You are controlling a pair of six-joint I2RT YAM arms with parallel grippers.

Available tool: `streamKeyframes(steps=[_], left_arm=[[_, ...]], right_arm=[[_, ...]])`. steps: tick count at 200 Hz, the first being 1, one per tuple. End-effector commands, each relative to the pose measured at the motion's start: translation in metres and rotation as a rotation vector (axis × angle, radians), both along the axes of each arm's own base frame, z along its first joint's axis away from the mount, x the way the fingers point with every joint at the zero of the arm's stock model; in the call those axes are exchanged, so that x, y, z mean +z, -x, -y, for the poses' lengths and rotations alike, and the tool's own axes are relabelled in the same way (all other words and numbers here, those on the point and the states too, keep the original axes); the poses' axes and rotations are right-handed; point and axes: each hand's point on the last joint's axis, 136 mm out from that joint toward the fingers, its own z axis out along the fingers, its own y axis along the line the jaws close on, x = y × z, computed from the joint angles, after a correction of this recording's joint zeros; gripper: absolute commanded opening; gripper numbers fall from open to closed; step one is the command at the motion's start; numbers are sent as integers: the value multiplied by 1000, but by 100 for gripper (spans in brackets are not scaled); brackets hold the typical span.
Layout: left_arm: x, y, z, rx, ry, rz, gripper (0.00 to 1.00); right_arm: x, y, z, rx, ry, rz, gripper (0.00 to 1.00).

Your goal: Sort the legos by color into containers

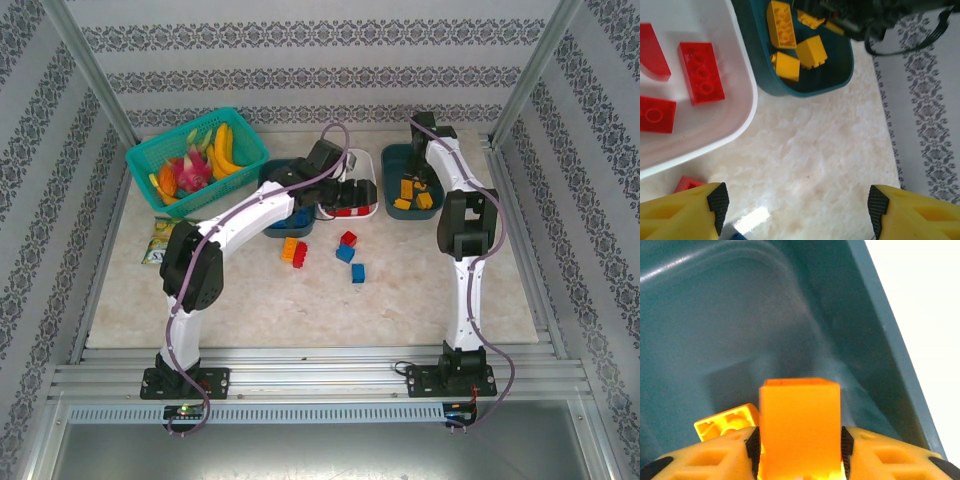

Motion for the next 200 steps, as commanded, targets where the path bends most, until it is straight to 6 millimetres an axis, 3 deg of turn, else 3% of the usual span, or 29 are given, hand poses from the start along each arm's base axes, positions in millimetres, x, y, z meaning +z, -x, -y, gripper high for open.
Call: streamKeyframes(steps=[1, 40, 72, 83, 126, 167, 200], left_arm=[[-10, 26, -3, -63, -89, -19, 76], [-32, 57, -25, -34, -185, -82, 78], [-53, 87, -33, -25, -214, -162, 78], [-59, 100, -30, -51, -231, -176, 79], [-94, 140, -22, -72, -346, -269, 80], [-115, 149, -18, 1, -449, -287, 82], [-131, 147, -9, 28, -487, -302, 81]], right_arm=[[23, -3, -3, 5, 5, 40, 54], [93, -2, -33, 58, -17, 191, 60], [148, 30, -72, 140, -69, 334, 60], [160, 51, -85, 161, -108, 379, 61], [164, 161, -113, 263, -266, 436, 68], [175, 270, -131, 392, -445, 471, 74], [172, 335, -136, 444, -560, 441, 80]])
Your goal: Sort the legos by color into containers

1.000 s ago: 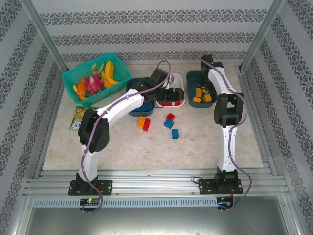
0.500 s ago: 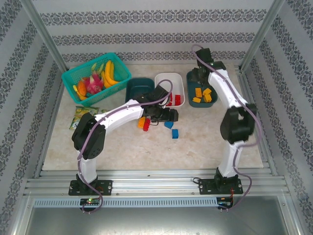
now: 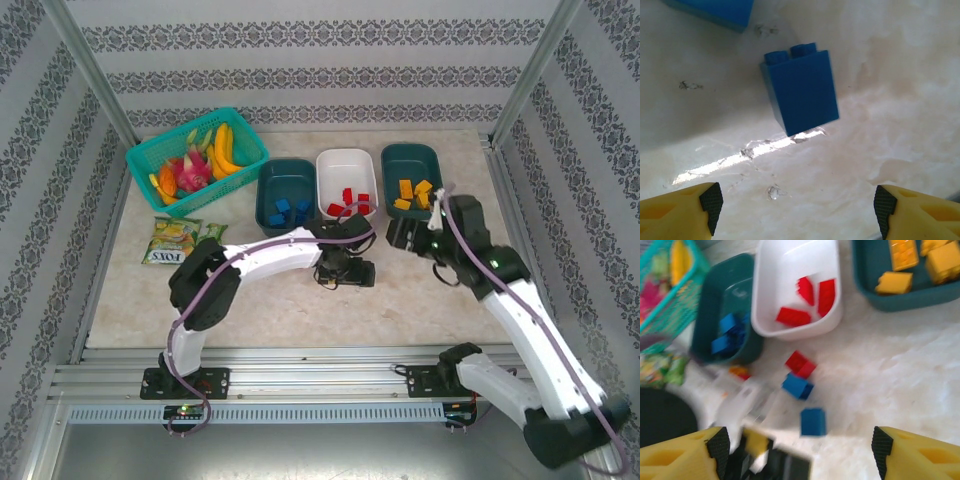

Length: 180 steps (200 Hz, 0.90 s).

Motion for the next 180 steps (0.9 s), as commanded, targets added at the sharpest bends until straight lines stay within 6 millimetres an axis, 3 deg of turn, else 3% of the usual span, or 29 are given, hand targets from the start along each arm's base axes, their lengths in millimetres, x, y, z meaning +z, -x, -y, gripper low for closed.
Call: streamKeyframes(steps=[1, 34, 63, 120, 147, 180], left_arm=[[-5, -6, 2, 57, -60, 9, 81], [-8, -20, 15, 67, -69, 45, 80], [-20, -25, 15, 71, -119, 38, 75], [-26, -33, 16, 69, -157, 64, 40], [-6, -35, 8, 71, -163, 108, 32], [48, -35, -11, 107, -110, 161, 31]], right_arm=[[-10, 44, -11, 82, -92, -74, 80], [-20, 79, -12, 104, -185, -91, 87], [-27, 91, -13, 109, -215, -131, 87], [-27, 89, -16, 129, -210, -130, 85], [-23, 87, -19, 151, -206, -120, 84], [-7, 80, -30, 225, -217, -67, 84]])
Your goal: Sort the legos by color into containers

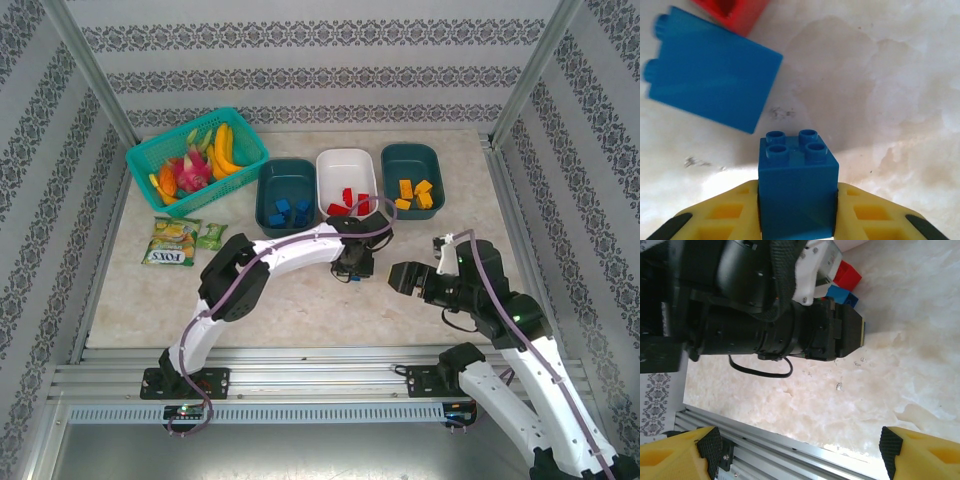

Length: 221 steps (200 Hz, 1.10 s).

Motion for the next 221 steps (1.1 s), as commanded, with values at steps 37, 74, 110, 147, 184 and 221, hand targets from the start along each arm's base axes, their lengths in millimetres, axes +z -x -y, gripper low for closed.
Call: streamKeyframes(steps=[37, 74, 110, 147, 184, 221], left_arm=[[109, -20, -64, 105, 101, 119, 31], [123, -82, -103, 169, 197, 167, 31], [110, -152, -124, 169, 226, 182, 31], [81, -212, -141, 211, 241, 179, 30], [59, -248, -142, 219, 272, 179, 30], [36, -255, -142, 228, 271, 139, 30]], right_arm=[[48, -26, -44, 183, -133, 155, 85], [53, -53, -80, 247, -133, 177, 85], [57, -91, -107, 197, -167, 196, 85], [47, -122, -117, 147, -145, 149, 85], [46, -136, -122, 147, -134, 138, 85], [36, -145, -125, 137, -128, 125, 85]])
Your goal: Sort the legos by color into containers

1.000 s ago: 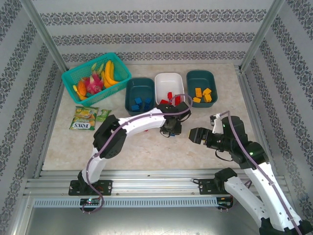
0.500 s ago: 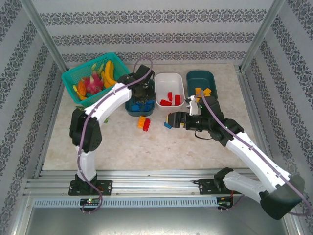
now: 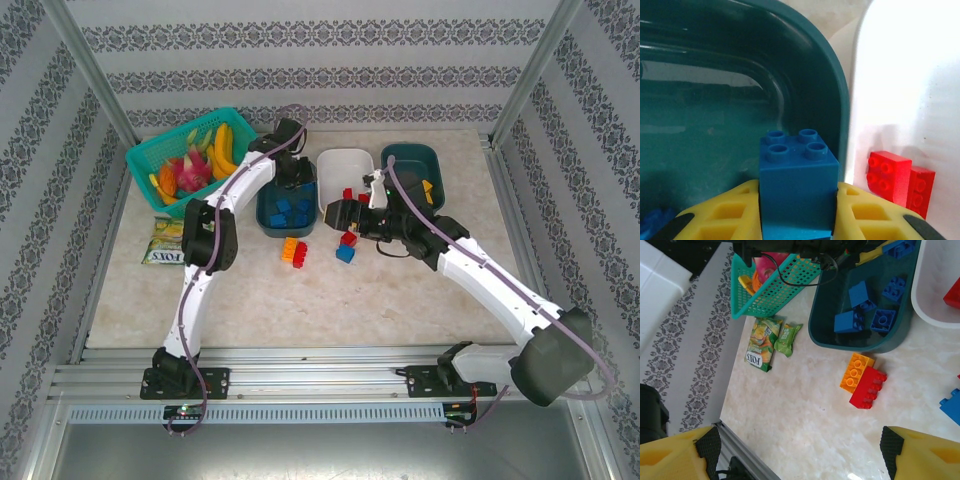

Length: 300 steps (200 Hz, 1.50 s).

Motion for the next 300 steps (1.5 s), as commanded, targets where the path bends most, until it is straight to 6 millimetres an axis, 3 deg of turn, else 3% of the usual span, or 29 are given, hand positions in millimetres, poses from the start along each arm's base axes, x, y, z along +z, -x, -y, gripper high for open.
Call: streamKeyframes(steps=[1, 61, 104, 144, 179, 205, 232, 253, 300], left_arm=[[-4, 0, 1, -30, 11, -17, 30], [-24, 6, -2, -36, 6, -72, 32], [-16, 10, -11, -13, -25, -78, 52], [32, 12, -20, 20, -26, -11, 66], [97, 29, -34, 69, -13, 82, 69], [136, 61, -51, 97, -8, 137, 70], [154, 112, -74, 134, -7, 159, 70], [157, 159, -95, 187, 4, 173, 70], [134, 264, -135, 261, 46, 182, 69]], right_arm=[[7, -14, -1, -28, -12, 33, 85], [12, -39, -6, -90, -23, 161, 87], [11, -46, -14, -80, 38, 203, 87], [-2, -36, -13, -47, 204, 231, 87], [-27, -20, -10, -40, 355, 204, 86], [-44, -7, -22, -3, 461, 182, 84], [-55, 0, -37, 17, 528, 172, 82], [-69, 3, -47, 20, 553, 126, 79], [-96, 15, -82, 75, 577, 93, 77]])
